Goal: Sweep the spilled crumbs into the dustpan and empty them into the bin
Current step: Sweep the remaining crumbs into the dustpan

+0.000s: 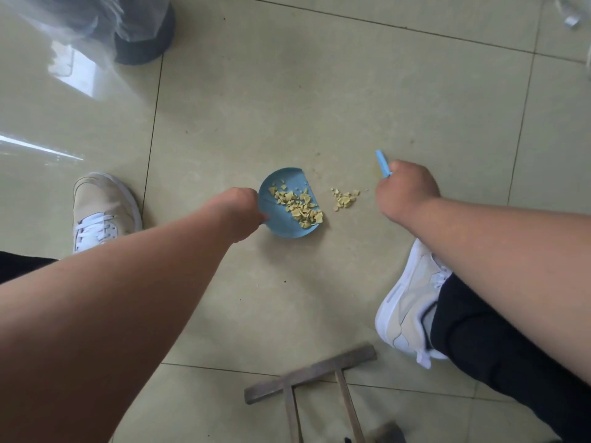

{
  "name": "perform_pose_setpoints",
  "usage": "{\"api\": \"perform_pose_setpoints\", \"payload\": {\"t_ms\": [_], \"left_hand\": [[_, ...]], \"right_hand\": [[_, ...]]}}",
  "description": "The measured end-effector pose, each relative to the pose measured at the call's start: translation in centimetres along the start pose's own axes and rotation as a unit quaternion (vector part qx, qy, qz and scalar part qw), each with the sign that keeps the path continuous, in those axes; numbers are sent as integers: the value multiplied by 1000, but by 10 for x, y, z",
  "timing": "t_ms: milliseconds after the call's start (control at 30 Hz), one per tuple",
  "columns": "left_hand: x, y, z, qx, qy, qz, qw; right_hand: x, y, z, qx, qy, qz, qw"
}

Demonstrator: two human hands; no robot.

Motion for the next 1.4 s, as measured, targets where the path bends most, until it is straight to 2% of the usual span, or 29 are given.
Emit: {"api": "perform_pose_setpoints", "payload": {"t_ms": [133,233,367,633,767,867,933,1033,1133,1233,1400], "left_hand": [[1,-6,-3,28,-30,45,998],[8,-7,-5,18,-15,35,999],[11,-9,-6,11,7,17,1000],[7,4,-6,2,10,71,997],[4,13,-1,24,-15,81,996],[1,28,4,23,-38,64,997],[-1,39,7,12,-44,47,998],[-3,52,9,5,-45,53,998],[-4,57,8,4,-45,57,997],[-4,52,4,18,-44,77,996],[-1,37,-7,9,-16,98,995]], "right_hand": [[32,29,-25,-31,23,23,999],[50,57,-44,-89,48,28,994],[67,79,-60,-112,89,98,985],[50,91,-45,-134,134,190,963],[21,85,-10,-91,110,272,952],[-5,71,21,-53,50,306,949],[-22,62,35,-58,-1,262,963],[-36,49,36,-75,-45,95,992],[-22,40,24,-86,-28,-19,996],[9,42,2,-118,6,-78,990],[61,64,-40,-182,56,-99,977]]}}
Point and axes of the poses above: each hand's wrist, its own z-axis towards the middle knuckle, its own x-axis out of the palm, y = z × x, the point moved 8 cm from there along z, towards the middle knuckle
